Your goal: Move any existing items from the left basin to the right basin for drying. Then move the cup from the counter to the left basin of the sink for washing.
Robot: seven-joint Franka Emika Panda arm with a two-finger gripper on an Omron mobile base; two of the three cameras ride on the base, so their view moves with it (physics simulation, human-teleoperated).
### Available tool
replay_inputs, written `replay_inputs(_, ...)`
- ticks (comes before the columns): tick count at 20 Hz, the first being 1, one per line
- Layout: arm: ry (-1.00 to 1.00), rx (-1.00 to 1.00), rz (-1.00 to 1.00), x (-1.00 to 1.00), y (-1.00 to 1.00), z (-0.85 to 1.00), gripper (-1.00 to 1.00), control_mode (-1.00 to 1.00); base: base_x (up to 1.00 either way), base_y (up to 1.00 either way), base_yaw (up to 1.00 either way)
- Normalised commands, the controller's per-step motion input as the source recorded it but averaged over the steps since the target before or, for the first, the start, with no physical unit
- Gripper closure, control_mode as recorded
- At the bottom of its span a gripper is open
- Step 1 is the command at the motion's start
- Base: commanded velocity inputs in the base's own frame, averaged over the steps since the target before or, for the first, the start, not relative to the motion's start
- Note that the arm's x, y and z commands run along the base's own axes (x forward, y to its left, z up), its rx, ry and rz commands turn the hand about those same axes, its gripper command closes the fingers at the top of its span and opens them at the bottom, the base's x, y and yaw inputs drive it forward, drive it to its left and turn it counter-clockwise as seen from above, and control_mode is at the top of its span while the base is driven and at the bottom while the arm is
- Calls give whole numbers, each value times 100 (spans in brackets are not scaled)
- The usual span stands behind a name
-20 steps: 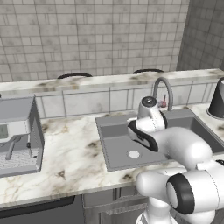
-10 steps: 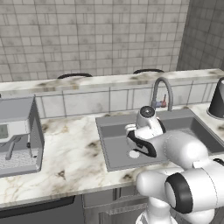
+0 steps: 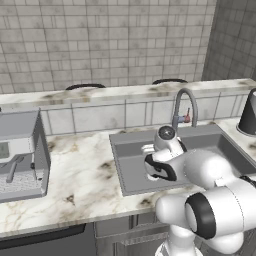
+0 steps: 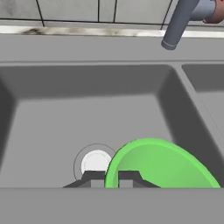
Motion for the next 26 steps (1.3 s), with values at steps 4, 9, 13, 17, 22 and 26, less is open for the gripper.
replay_inputs(4, -1, 0, 0, 0, 0, -11, 100, -100, 0, 0, 0)
replay_inputs(9, 1, 0, 0, 0, 6, -12, -100, -100, 0, 0, 0)
replay_inputs(13, 0, 0, 0, 0, 3, -5, -100, -100, 0, 0, 0)
replay_inputs(17, 0, 0, 0, 0, 0, 0, -100, -100, 0, 0, 0)
replay_inputs(22, 0, 0, 0, 0, 0, 2, -100, -100, 0, 0, 0)
replay_inputs(26, 0, 0, 0, -1, 0, 21, -100, -100, 0, 0, 0)
